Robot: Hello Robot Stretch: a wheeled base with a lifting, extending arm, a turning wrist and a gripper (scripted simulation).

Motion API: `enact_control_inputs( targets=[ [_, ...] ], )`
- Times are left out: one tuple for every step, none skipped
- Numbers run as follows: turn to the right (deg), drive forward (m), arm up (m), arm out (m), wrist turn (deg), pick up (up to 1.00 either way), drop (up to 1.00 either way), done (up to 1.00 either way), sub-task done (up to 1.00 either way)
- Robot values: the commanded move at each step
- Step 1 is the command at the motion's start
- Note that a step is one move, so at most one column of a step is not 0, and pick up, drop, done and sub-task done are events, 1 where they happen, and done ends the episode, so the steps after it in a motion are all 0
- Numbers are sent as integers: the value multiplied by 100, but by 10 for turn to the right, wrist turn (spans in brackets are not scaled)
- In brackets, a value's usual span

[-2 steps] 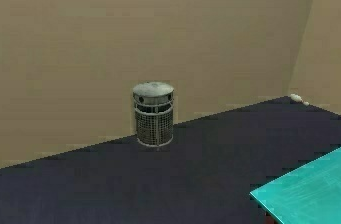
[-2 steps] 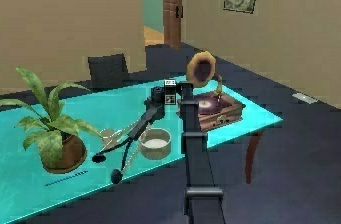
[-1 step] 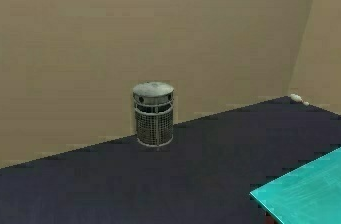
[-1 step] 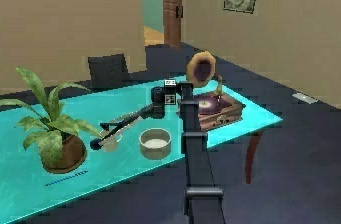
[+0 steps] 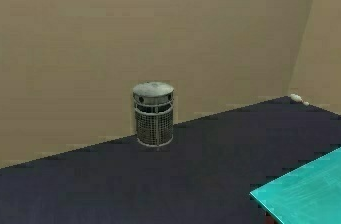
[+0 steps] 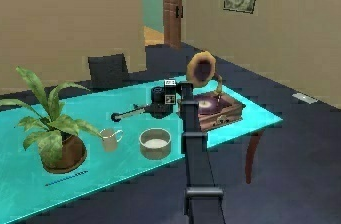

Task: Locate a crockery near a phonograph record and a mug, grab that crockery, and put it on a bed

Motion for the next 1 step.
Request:
enact_control_inputs(
  targets=[
    [0, 0, 0, 0, 330, 0, 0, 0, 0]
  ],
)
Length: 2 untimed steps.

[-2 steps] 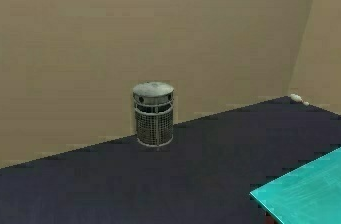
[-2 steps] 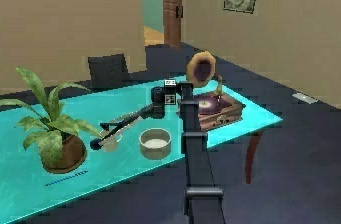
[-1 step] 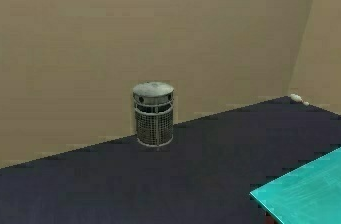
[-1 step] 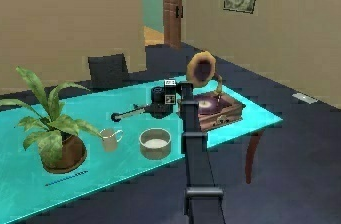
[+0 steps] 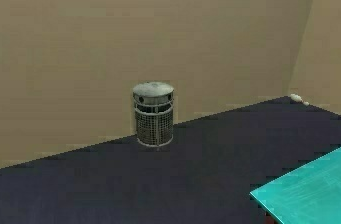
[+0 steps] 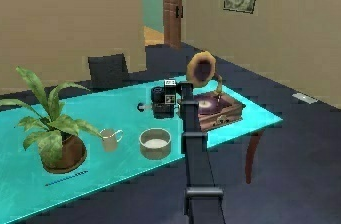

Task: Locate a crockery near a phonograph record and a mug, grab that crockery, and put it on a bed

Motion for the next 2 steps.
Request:
enact_control_inputs(
  targets=[
    [0, 0, -30, 0, 0, 0, 0, 0, 0],
    [0, 0, 0, 0, 0, 100, 0, 0, 0]
  ],
)
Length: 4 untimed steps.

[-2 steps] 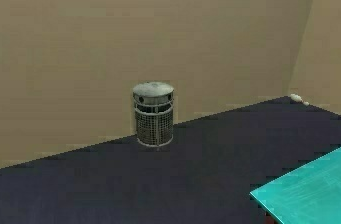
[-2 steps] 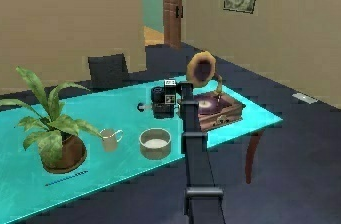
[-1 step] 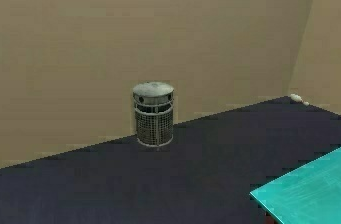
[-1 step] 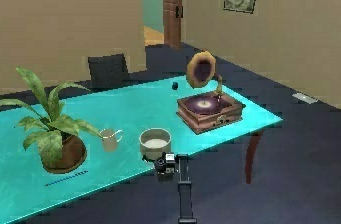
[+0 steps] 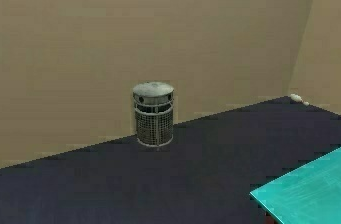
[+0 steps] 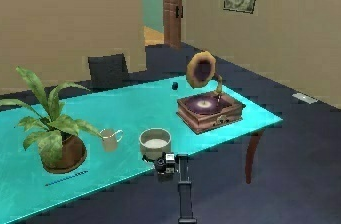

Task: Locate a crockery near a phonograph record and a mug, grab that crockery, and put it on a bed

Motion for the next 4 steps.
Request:
enact_control_inputs(
  targets=[
    [0, 0, 10, 0, 0, 0, 0, 0, 0],
    [0, 0, 32, 0, 0, 0, 0, 0, 0],
    [0, 0, 0, 0, -450, 0, 0, 0, 0],
    [0, 0, 0, 0, -450, 0, 0, 0, 0]
  ],
)
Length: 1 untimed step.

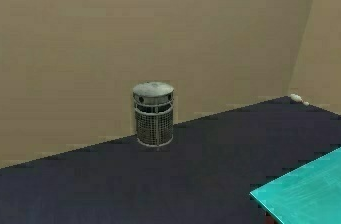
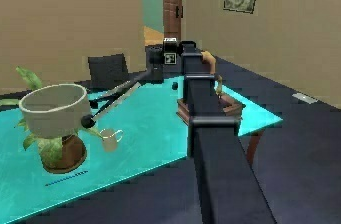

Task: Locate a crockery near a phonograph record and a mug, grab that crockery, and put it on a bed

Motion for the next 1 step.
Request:
enact_control_inputs(
  targets=[
    [0, 0, 0, 0, -270, 0, 0, 0, 0]
  ],
)
